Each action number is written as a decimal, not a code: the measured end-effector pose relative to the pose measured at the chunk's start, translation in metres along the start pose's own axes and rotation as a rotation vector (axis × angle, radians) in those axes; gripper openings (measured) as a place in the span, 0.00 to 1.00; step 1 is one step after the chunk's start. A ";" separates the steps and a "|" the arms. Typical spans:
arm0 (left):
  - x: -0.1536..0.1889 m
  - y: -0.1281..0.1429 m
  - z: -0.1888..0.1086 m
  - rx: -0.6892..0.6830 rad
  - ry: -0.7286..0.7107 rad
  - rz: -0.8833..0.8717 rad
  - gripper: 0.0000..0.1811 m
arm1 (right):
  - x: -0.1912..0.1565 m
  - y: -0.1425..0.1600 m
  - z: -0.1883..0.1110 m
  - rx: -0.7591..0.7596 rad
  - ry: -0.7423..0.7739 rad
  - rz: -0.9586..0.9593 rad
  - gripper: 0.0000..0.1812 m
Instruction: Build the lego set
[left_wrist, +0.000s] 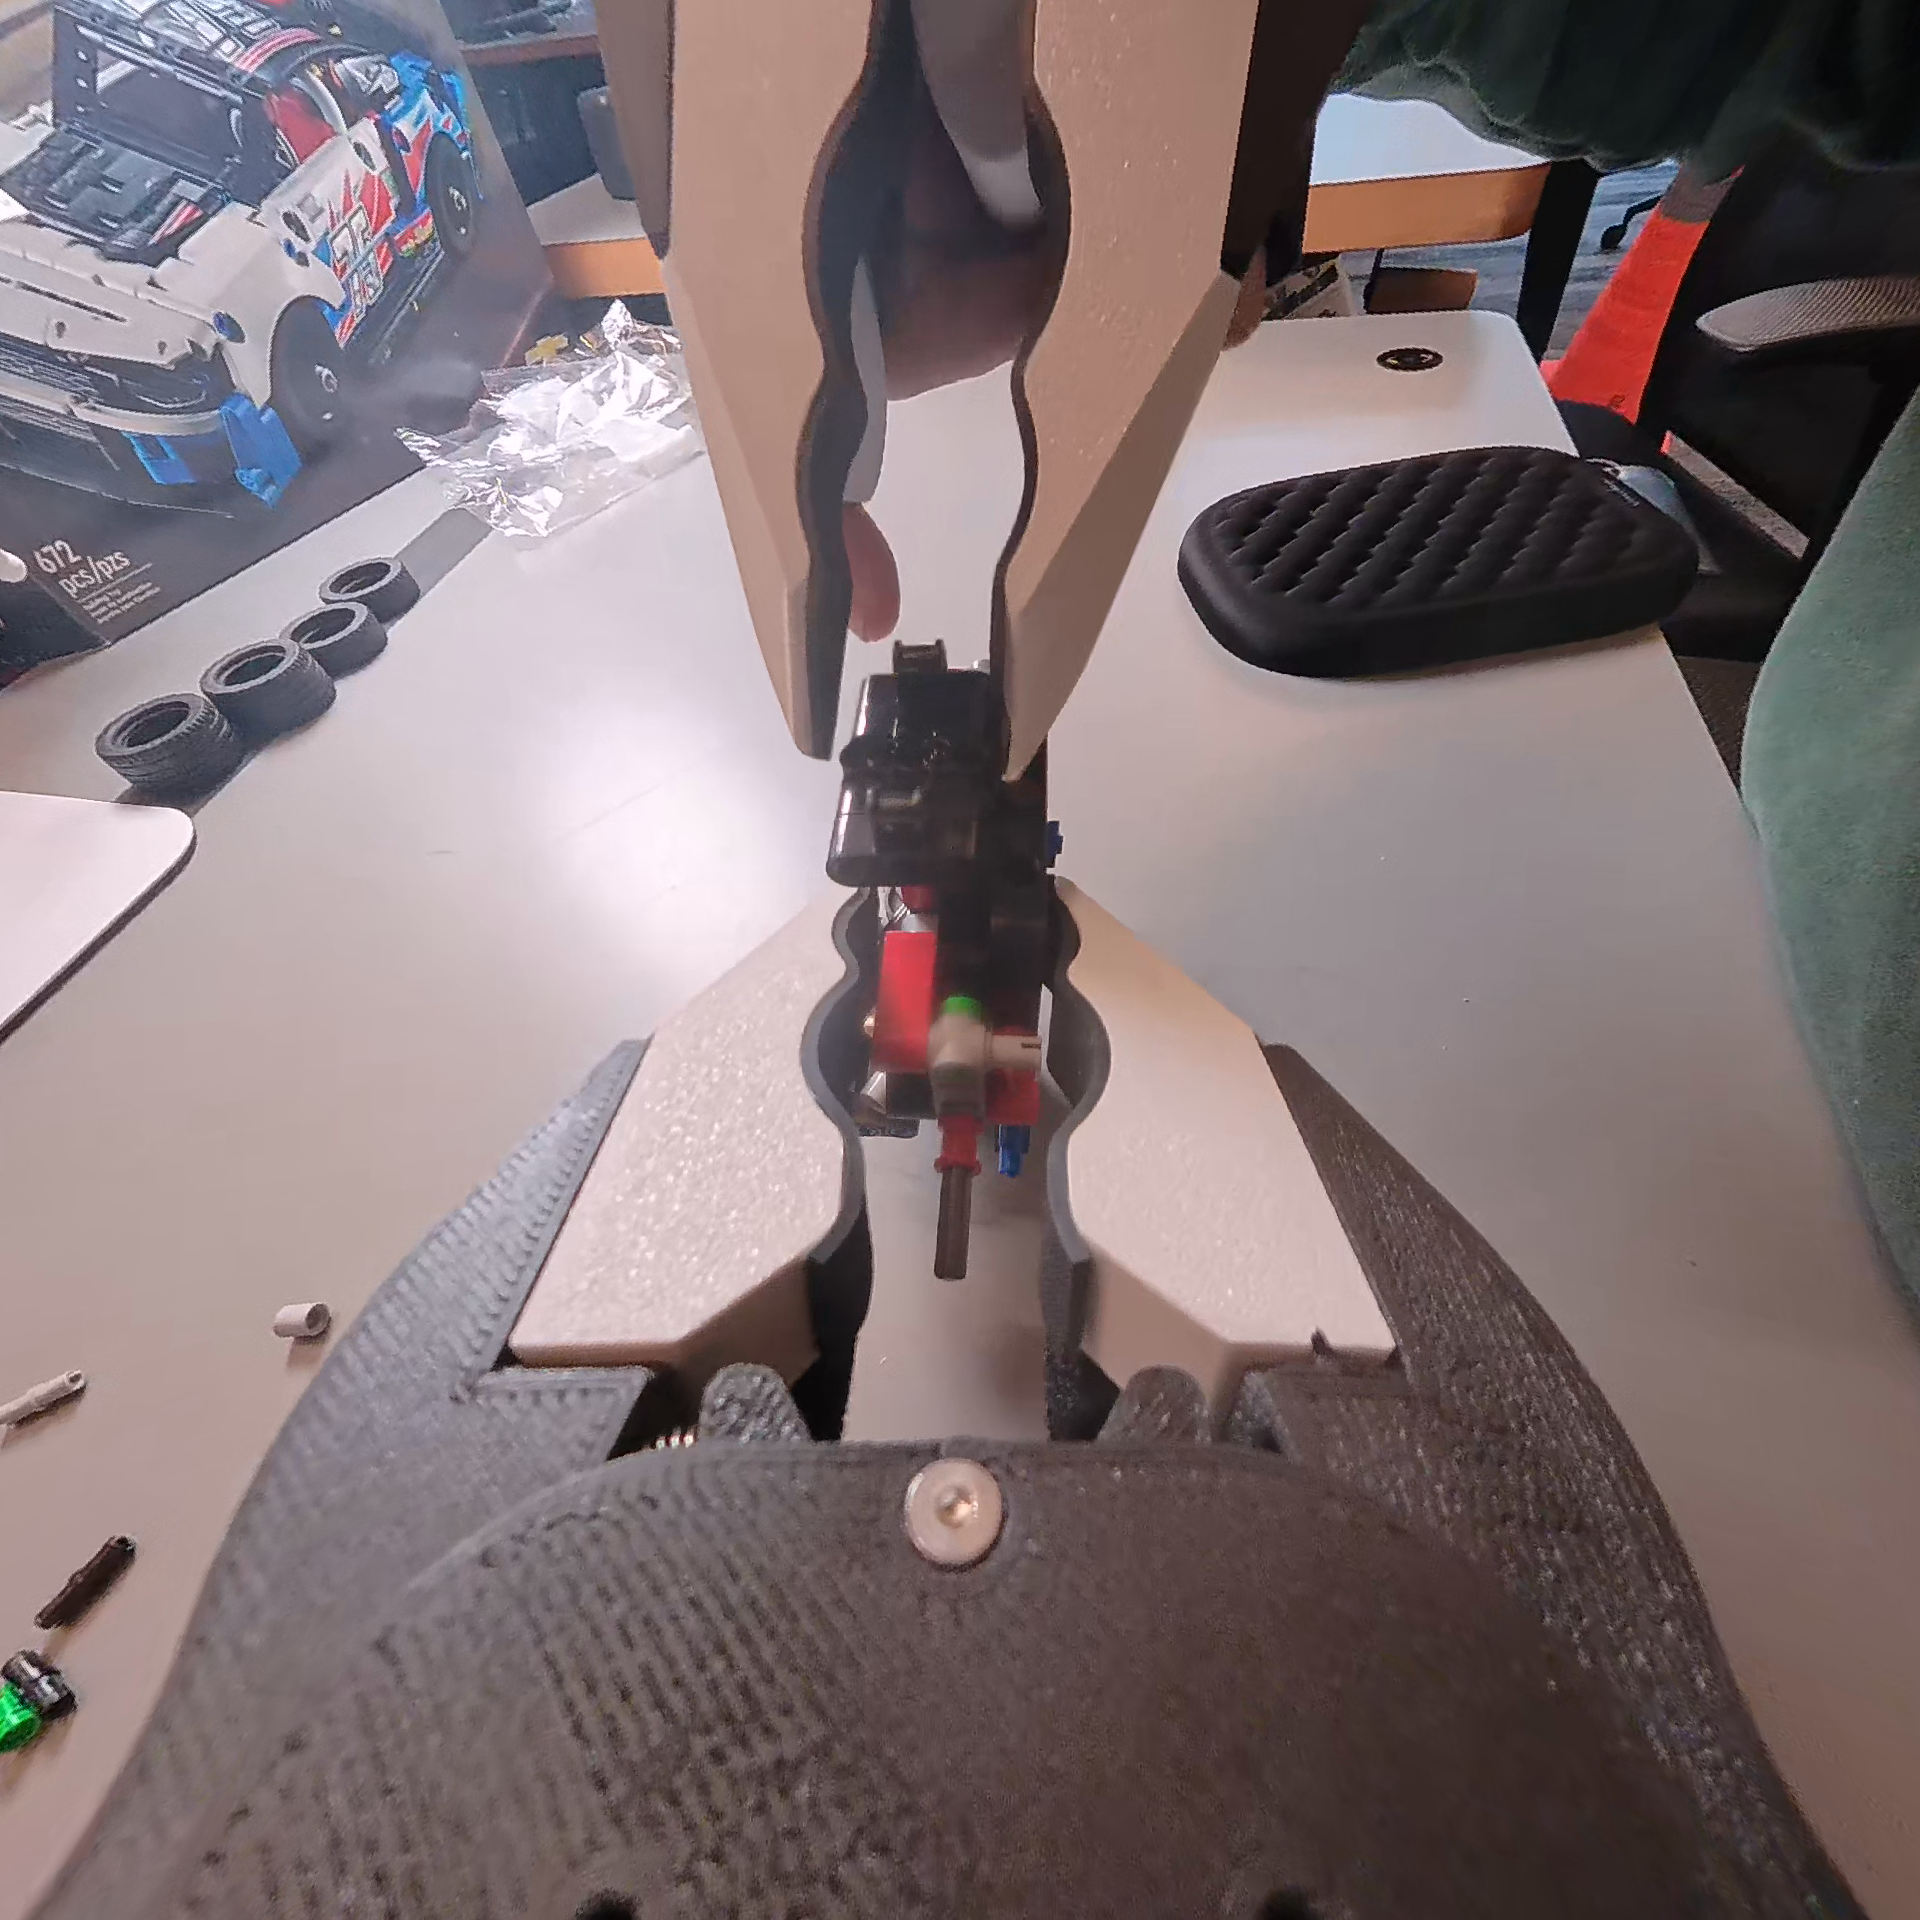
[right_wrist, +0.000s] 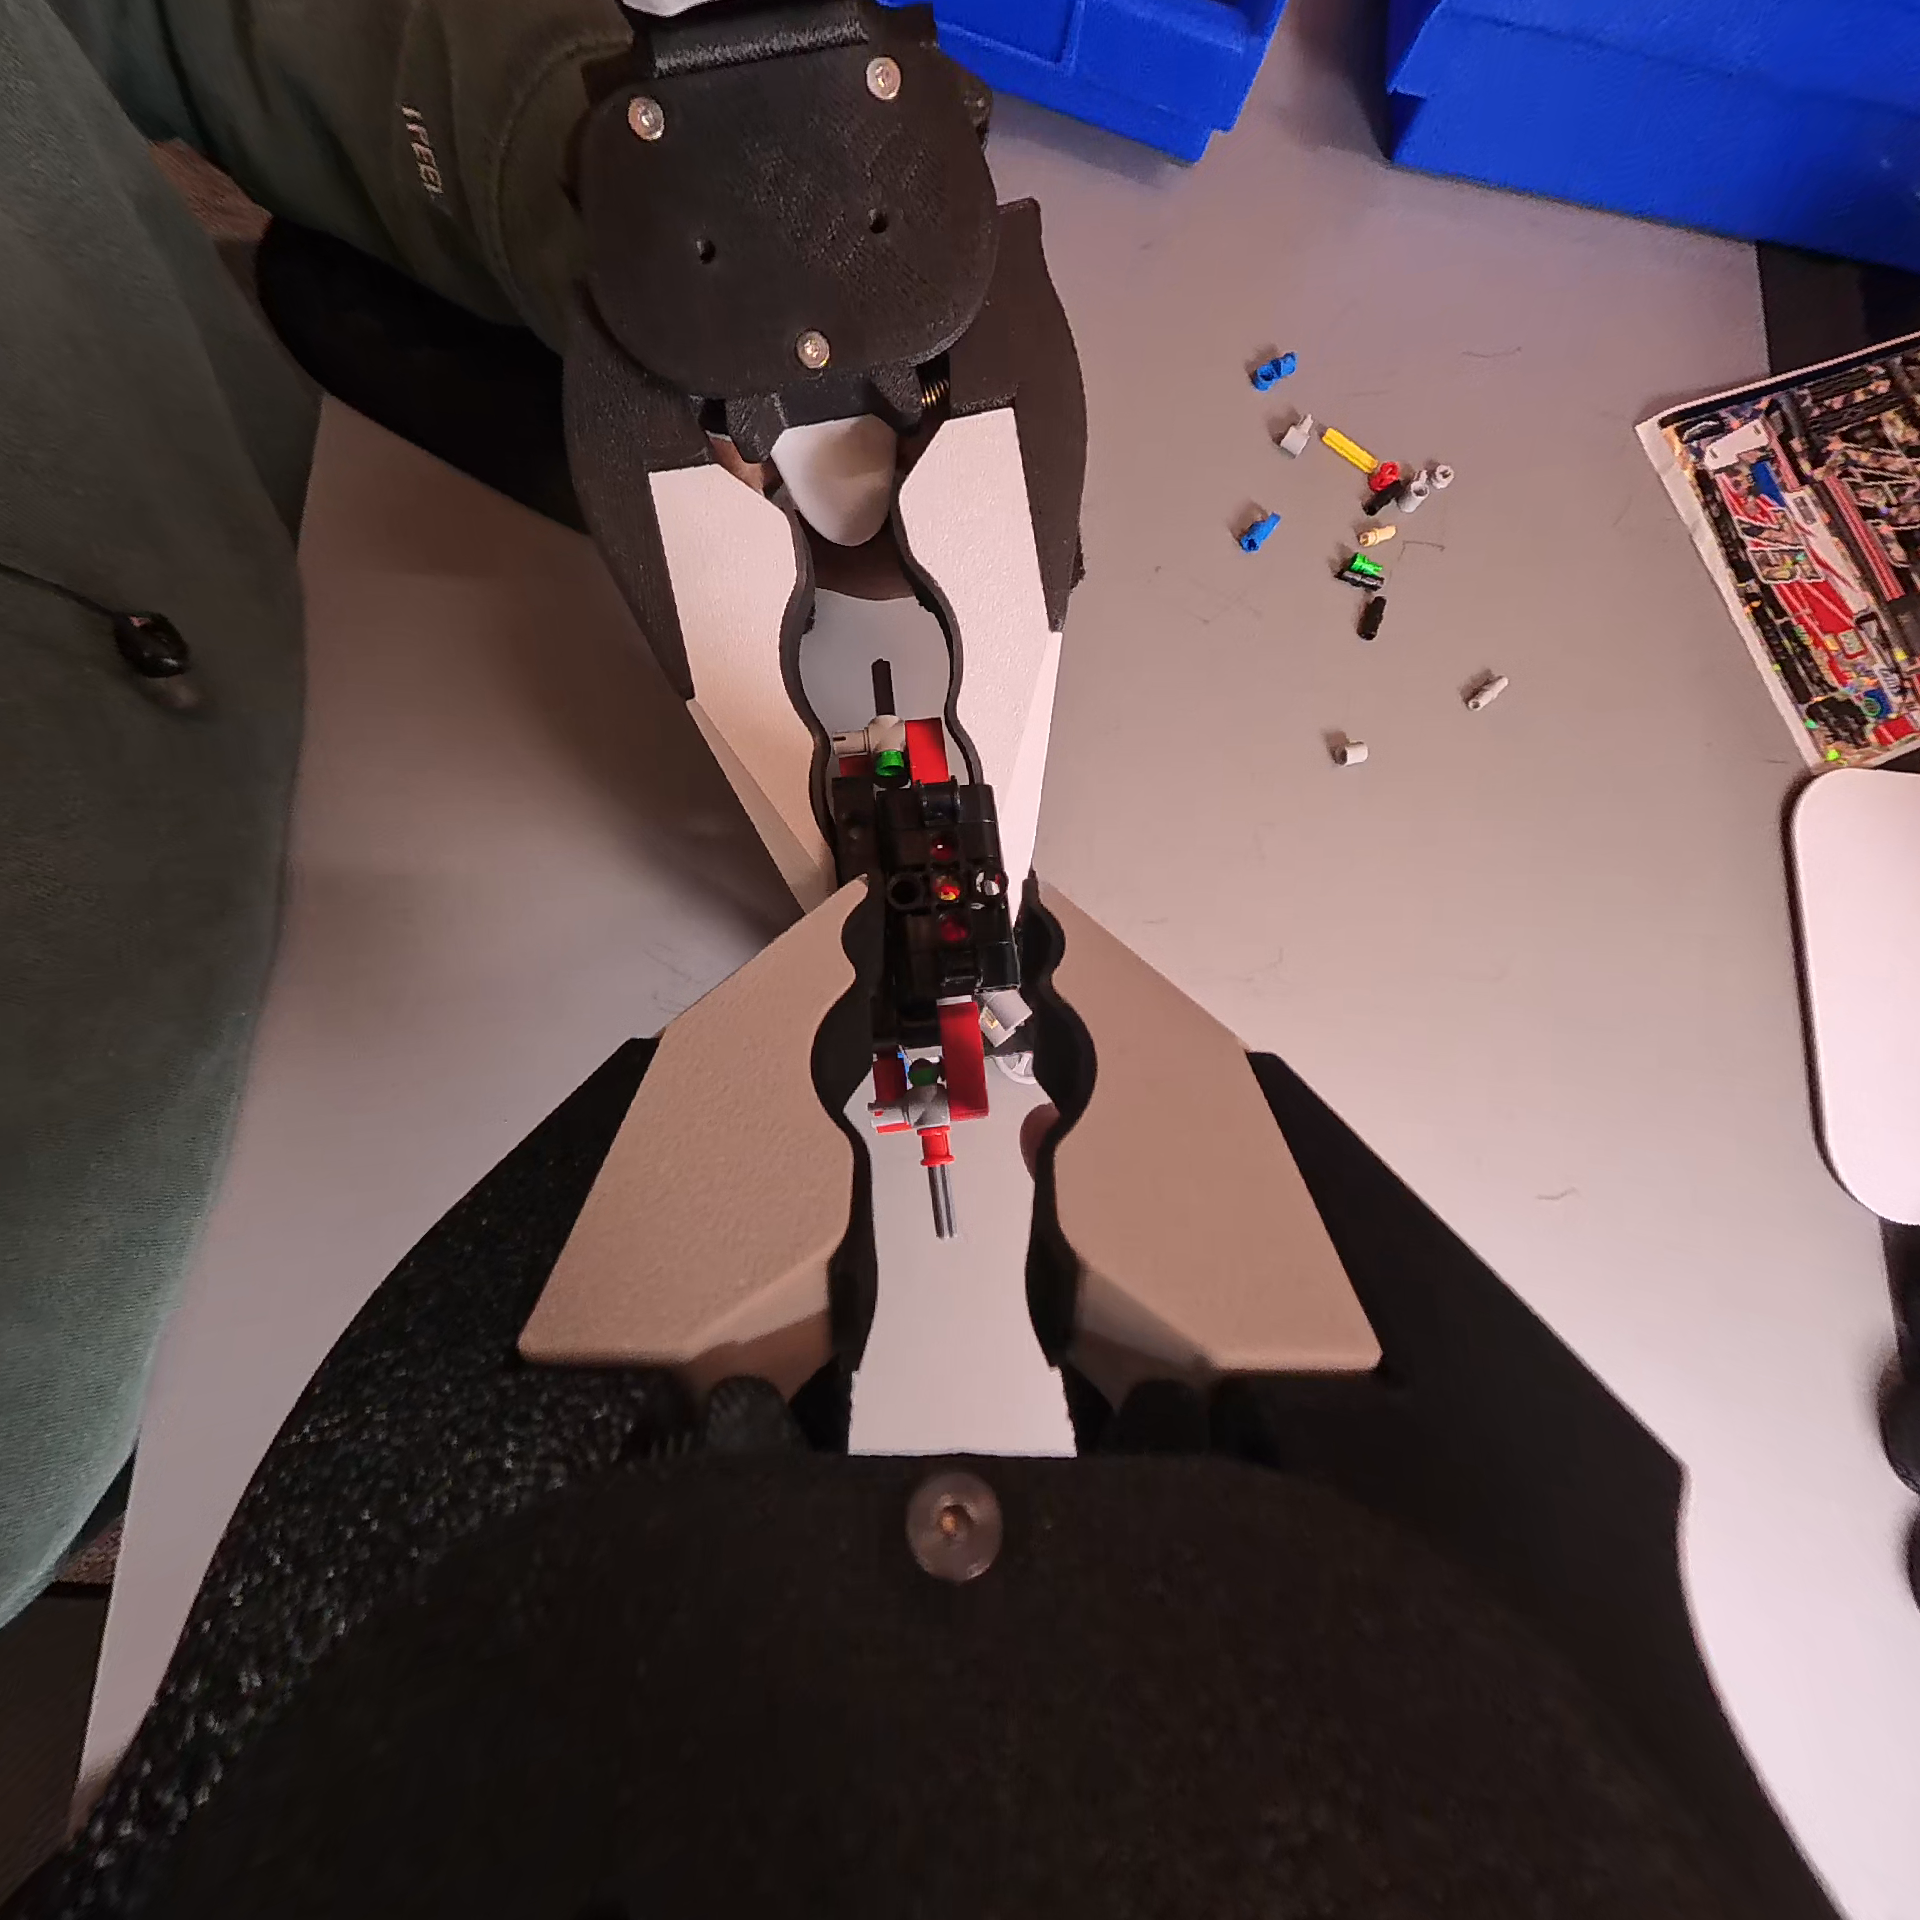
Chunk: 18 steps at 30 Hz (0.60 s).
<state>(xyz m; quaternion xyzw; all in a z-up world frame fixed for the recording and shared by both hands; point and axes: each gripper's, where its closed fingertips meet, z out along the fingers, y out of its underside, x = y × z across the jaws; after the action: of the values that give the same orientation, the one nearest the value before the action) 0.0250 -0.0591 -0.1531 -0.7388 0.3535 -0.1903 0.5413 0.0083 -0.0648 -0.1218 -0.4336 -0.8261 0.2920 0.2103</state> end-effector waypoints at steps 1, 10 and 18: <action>0.000 0.000 0.000 0.000 0.001 0.002 0.16 | 0.000 -0.001 -0.001 0.002 -0.001 0.000 0.13; 0.001 0.000 0.001 -0.003 0.001 0.022 0.16 | -0.004 0.003 0.002 -0.048 -0.075 0.013 0.11; 0.002 0.000 0.001 -0.004 0.003 0.019 0.15 | -0.008 -0.001 -0.001 -0.045 -0.012 -0.058 0.11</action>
<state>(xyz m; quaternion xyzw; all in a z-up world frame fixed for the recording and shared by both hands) 0.0268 -0.0599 -0.1533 -0.7361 0.3617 -0.1853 0.5413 0.0129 -0.0714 -0.1209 -0.4124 -0.8459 0.2698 0.2040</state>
